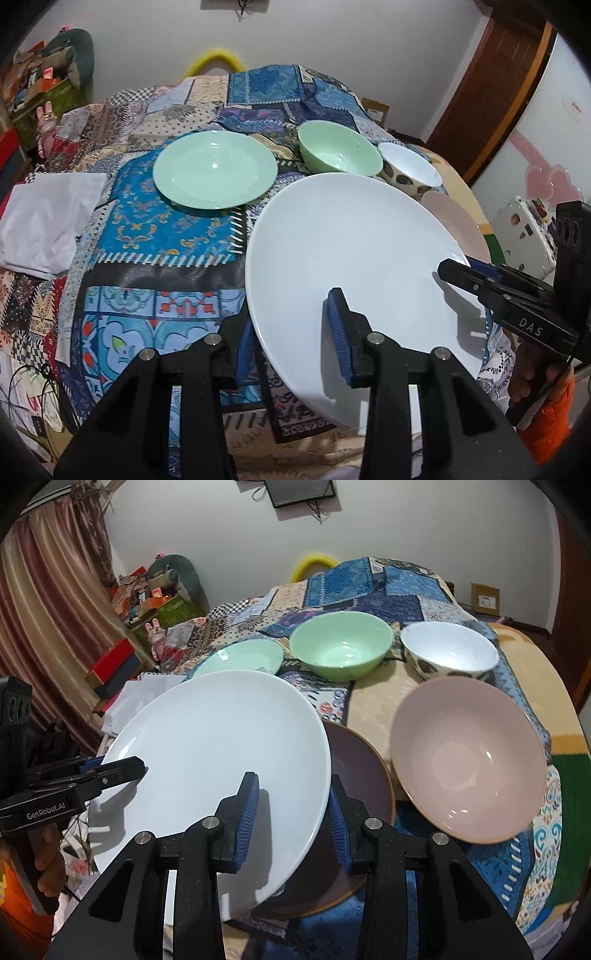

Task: Organize plates and bowls

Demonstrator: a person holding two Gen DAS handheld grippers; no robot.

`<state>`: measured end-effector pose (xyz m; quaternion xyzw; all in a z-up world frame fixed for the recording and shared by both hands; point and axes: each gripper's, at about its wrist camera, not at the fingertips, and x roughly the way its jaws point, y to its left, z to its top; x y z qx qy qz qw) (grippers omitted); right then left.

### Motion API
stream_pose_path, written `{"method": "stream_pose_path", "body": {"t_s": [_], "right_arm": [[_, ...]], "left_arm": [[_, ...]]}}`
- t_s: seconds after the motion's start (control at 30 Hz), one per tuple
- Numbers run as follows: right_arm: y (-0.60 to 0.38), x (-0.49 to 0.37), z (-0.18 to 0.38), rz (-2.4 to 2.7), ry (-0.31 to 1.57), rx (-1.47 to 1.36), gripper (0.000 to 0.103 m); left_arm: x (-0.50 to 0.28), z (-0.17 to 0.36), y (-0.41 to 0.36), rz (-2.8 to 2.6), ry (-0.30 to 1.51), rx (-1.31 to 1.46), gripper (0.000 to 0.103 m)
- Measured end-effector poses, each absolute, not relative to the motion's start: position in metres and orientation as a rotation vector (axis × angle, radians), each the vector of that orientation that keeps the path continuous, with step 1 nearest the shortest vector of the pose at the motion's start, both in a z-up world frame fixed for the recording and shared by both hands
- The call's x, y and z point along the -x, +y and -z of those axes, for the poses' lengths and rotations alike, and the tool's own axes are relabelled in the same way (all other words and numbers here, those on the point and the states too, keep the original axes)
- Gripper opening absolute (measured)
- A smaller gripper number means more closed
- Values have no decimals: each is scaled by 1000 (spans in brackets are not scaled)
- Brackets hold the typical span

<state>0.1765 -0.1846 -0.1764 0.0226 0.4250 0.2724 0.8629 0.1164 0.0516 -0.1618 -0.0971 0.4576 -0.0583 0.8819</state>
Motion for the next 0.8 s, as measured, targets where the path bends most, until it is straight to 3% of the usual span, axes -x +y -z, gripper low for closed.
{"method": "stream_pose_path", "body": {"t_s": [0.8], "right_arm": [[-210,-183,210,-502,985,-91,34]], "left_arm": [[-150,211,32,170,1074,214,38]]}}
